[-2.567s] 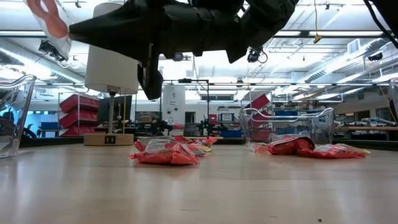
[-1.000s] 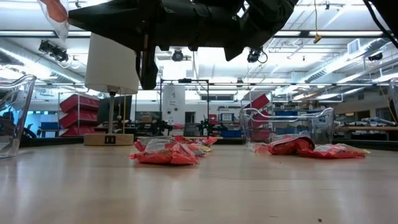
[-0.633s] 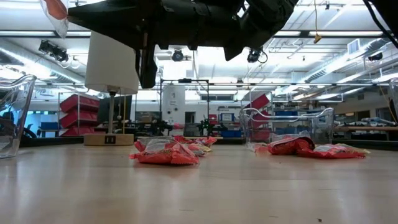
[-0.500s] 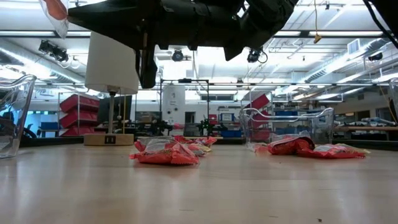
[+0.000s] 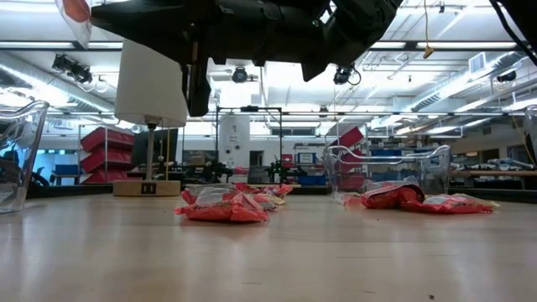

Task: Sort candy
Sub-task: Put the orange gummy into the bottom left transparent bin

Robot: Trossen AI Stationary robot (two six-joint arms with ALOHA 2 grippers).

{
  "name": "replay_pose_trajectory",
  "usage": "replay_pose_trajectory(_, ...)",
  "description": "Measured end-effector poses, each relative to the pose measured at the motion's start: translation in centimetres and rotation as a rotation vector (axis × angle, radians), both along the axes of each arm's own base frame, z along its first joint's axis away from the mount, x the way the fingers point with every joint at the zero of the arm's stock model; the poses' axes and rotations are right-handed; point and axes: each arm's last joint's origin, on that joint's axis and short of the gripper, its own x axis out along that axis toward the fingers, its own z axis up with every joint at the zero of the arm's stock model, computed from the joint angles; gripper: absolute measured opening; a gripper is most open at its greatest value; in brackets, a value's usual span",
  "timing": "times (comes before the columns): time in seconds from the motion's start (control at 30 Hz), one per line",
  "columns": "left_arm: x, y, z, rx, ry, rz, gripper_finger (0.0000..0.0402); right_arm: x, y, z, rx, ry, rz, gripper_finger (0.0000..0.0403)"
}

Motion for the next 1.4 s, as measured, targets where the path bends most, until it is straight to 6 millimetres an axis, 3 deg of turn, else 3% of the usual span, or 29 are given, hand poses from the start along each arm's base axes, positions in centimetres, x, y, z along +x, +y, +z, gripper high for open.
replay_pose_trajectory(0.2, 0.0, 0.0, 0.0, 0.01, 0.002, -0.009, 0.0103, 0.0, 0.0, 0.0, 0.0, 0.0, 0.0, 0.0)
replay_pose_trajectory(0.5, 0.0, 0.0, 0.0, 0.023, 0.003, -0.019, 0.0008, 0.0, -0.1, 0.0, -0.003, -0.002, -0.001, 0.0002)
replay_pose_trajectory(0.8, -0.1, 0.1, 0.1, 0.028, 0.012, -0.02, 0.0002, 0.1, -0.3, 0.0, 0.002, 0.001, -0.008, 0.0042)
replay_pose_trajectory(1.0, -0.4, 0.2, 1.7, -0.015, 0.034, -0.006, 0.0001, 0.2, -1.0, 0.0, 0.009, 0.005, -0.022, 0.0069)
replay_pose_trajectory(1.17, -1.2, 0.7, 3.0, -0.131, 0.167, 0.063, 0.0001, 0.2, -1.2, -0.1, 0.01, 0.009, -0.02, 0.0074)
replay_pose_trajectory(1.4, -3.7, 1.2, 2.3, -0.136, 0.383, 0.18, 0.0, 0.2, -1.5, -0.1, 0.009, 0.011, -0.022, 0.0072)
